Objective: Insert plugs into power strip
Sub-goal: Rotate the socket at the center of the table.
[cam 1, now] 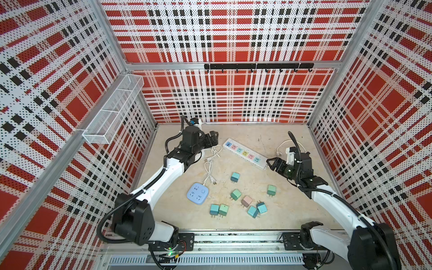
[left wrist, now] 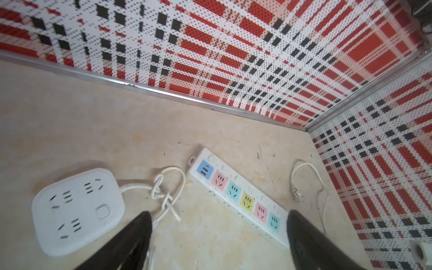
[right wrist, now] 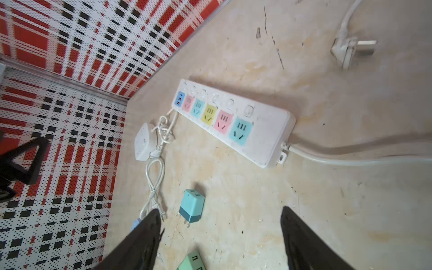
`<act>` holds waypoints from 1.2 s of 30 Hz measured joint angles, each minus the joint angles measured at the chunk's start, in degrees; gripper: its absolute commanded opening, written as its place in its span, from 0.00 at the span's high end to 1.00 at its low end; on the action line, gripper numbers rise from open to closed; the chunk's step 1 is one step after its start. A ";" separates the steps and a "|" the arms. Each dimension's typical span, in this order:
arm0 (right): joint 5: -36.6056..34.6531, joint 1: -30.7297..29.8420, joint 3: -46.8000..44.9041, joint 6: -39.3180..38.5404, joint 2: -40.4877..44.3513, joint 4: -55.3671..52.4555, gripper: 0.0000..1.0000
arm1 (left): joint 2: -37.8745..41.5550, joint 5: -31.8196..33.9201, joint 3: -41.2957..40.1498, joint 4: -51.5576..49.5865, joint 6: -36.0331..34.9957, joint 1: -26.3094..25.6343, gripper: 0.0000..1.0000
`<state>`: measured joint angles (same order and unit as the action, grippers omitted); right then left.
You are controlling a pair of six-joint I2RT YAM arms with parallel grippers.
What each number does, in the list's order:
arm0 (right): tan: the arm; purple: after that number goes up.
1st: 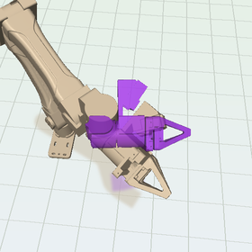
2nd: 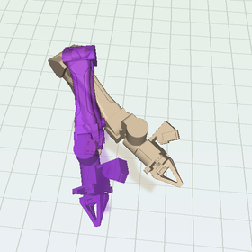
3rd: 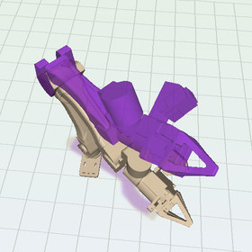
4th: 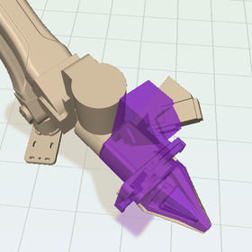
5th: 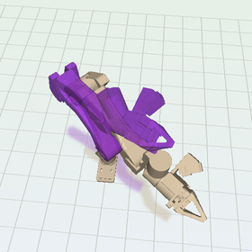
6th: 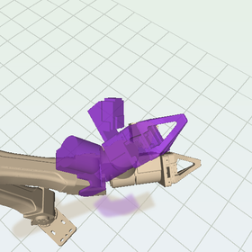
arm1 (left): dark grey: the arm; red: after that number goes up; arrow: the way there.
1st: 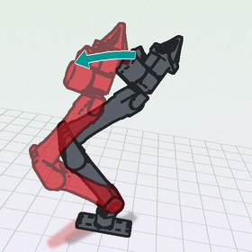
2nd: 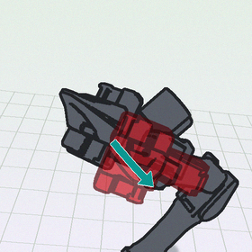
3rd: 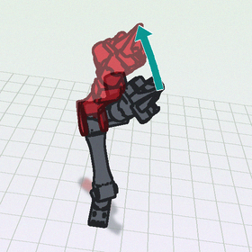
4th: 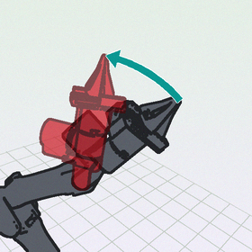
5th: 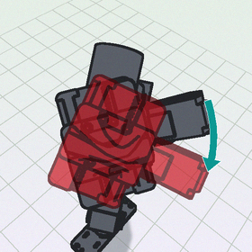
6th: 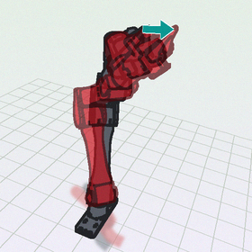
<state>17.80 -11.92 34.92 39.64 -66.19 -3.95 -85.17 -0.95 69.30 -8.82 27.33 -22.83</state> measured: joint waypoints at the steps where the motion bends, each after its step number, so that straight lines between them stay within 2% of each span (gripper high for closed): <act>1: 0.35 0.00 0.02 0.07 -1.90 0.72 0.21 | -2.36 0.66 2.43 -1.07 -0.81 -0.98 0.10; 7: 0.63 0.00 2.89 -0.22 -10.84 2.10 0.22 | -19.06 3.43 20.65 -10.49 -4.28 -5.05 0.11; 12: 0.13 0.00 7.43 -1.20 -15.74 2.51 0.23 | -32.48 4.50 35.17 -19.41 -5.77 -5.22 0.10; 16: -0.96 0.00 10.80 -2.03 -18.82 2.47 0.24 | -40.37 4.87 43.52 -25.35 -6.82 -5.01 0.10; 21: -2.08 0.00 14.93 -3.04 -23.74 2.10 0.26 | -46.51 3.76 50.47 -29.64 -7.52 -4.15 0.11; 26: -3.06 0.00 18.05 -3.43 -27.47 0.55 0.24 | -50.86 -0.72 55.43 -30.71 -7.45 -1.92 0.13; 36: -3.98 0.00 19.63 -3.89 -31.61 0.35 0.22 | -57.09 -8.68 58.18 -31.80 -7.21 1.40 0.15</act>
<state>13.82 -11.92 54.54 35.75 -97.80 -3.60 -142.26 -9.63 127.48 -40.62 20.12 -21.43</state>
